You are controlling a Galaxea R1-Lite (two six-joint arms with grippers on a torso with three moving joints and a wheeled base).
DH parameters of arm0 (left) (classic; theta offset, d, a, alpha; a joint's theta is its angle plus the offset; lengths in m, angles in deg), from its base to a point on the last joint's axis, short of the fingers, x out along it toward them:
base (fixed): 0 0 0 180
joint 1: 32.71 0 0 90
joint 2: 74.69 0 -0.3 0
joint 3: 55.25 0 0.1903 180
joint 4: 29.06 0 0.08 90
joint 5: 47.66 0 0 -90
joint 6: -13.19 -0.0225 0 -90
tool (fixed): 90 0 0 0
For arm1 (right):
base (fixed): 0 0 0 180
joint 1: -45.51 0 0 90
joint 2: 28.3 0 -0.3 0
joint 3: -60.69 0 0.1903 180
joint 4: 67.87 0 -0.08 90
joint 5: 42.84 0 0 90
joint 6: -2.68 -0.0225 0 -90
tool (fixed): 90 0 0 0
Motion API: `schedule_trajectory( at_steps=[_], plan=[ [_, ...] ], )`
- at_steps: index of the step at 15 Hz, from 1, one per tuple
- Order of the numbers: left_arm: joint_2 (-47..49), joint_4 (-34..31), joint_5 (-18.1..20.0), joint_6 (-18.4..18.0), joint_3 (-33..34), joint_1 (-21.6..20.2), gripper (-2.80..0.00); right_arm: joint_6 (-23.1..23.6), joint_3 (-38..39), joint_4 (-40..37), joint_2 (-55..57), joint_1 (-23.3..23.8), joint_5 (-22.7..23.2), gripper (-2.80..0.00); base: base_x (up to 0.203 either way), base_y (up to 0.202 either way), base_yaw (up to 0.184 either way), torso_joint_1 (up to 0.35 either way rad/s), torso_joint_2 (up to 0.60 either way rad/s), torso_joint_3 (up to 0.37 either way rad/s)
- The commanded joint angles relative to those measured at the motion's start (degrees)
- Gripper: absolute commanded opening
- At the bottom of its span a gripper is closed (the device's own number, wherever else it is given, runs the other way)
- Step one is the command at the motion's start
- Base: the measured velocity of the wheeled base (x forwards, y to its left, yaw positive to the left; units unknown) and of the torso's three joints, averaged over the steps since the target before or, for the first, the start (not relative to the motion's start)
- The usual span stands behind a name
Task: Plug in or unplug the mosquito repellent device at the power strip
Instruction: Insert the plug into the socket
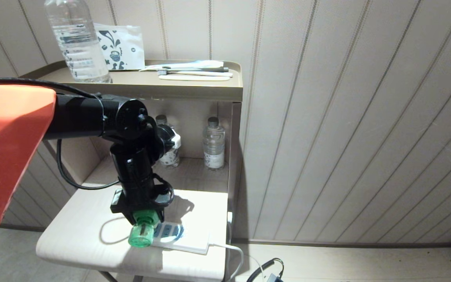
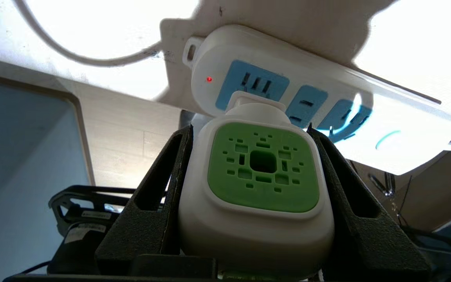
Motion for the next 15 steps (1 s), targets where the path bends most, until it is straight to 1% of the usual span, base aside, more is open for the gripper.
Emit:
schedule_trajectory(
  at_steps=[1, 15],
  plan=[
    [0.15, -0.35, -0.01, 0.23, -0.21, 0.08, -2.80, -0.02, 0.00, 0.00, 0.00, 0.02, 0.00, -2.80, 0.000, 0.000, 0.000, 0.000, 0.00, 0.000],
    [-0.77, -0.26, 0.17, -0.30, 0.98, 0.61, -2.80, -0.02, 0.00, 0.00, 0.00, 0.02, 0.00, -2.80, 0.000, 0.000, 0.000, 0.000, 0.00, 0.000]
  ],
)
